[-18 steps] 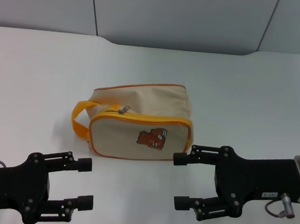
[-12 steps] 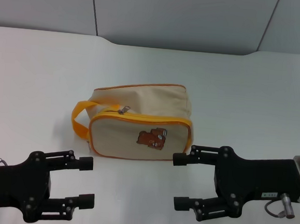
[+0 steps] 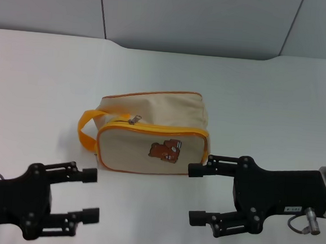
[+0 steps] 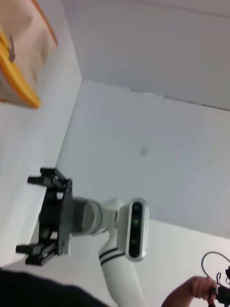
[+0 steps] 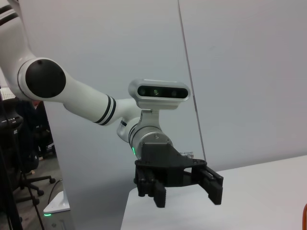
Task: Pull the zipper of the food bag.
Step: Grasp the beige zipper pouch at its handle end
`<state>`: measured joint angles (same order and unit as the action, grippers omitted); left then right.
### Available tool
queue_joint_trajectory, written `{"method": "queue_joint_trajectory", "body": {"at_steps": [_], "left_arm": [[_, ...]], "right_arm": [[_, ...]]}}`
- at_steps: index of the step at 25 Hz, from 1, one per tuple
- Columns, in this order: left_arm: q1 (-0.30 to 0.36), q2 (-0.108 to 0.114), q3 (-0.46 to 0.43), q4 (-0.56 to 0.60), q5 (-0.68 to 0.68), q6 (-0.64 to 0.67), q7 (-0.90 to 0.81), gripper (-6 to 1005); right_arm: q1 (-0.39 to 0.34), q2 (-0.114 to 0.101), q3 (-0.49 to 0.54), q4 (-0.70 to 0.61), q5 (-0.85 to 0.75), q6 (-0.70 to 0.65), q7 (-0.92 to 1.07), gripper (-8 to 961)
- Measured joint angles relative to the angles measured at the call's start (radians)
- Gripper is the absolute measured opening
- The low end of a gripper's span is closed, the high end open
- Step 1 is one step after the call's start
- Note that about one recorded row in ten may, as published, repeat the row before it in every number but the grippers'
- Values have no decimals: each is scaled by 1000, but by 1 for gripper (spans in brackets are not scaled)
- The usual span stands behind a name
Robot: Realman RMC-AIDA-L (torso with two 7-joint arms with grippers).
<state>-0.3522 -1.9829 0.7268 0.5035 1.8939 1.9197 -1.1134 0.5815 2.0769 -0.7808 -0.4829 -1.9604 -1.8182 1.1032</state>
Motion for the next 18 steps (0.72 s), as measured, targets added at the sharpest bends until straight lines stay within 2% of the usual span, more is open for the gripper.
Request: {"method": "queue_joint_trajectory", "body": {"at_steps": [4,7,10,11,12,18], "left_arm": [[21,3,-89,0,-1,-9,31,729],[42,3,-202,0,0,-56,73,728],[42,3,-202,0,0,-56,73,727],[48,-3,-251,-6,1,-149,109,727],[37,-14,-247,-10,4,-229,129,727],[-27,-64,-155,-11,7,-371,152,722]], "right_arm": [[0,0,0,0,0,-1,6,823],[-5,-1,5,-1,0,-7,10,824],[-8,-1,10,-2,0,-12,10,824],[-8,-1,12,-2,0,-13,10,824],[-9,-2,15,-2,0,-14,11,824],[-11,-3,25,-2,0,-15,16,824]]}}
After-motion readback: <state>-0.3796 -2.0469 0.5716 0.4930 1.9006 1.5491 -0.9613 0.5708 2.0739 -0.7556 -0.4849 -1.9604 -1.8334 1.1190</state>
